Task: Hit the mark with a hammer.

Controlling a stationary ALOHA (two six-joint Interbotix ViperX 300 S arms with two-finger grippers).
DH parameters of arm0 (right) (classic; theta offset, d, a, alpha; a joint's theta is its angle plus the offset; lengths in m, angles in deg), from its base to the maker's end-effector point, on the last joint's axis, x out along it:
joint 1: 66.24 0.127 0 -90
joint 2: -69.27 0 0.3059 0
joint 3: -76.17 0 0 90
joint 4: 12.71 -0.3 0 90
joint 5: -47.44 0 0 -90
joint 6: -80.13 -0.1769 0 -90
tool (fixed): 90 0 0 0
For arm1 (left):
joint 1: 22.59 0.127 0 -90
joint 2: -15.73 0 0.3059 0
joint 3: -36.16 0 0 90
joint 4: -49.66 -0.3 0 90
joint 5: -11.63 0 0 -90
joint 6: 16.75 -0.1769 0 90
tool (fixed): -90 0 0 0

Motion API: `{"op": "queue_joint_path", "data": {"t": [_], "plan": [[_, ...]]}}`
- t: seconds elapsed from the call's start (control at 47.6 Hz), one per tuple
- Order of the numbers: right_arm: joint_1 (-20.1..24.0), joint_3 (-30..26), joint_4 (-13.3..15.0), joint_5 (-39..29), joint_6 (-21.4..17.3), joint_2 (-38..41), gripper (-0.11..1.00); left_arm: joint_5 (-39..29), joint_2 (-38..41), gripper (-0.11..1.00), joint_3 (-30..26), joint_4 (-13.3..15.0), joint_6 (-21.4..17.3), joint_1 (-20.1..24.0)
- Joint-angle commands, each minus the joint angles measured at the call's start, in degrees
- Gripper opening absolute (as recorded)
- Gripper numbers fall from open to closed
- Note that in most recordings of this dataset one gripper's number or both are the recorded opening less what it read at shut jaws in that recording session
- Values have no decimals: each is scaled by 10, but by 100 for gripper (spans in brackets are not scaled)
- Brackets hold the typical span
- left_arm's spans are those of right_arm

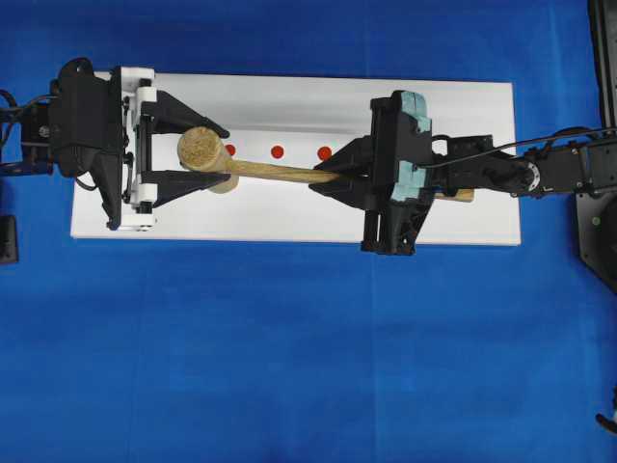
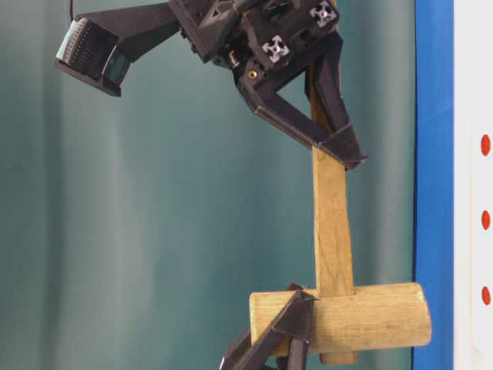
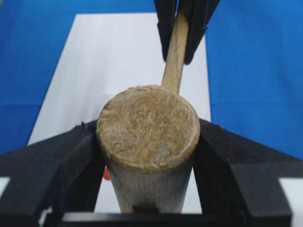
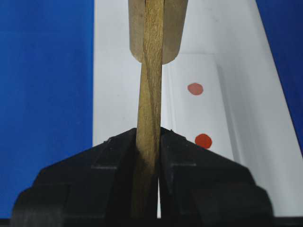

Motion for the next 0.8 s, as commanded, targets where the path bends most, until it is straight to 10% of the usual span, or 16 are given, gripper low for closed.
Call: {"op": "queue_joint_path", "data": {"t": [0.0,0.294,0.777], "plan": [[6,-14,3,-1,1,-12,13,1,-11,47,-7,-1,-1,1],[16,-10,18,47,16,-25,92,-40,-32,47,-5,2,40,1],[31,-17,23,61,66,-25,87,-110,-78,47,2,1,499,4]]}}
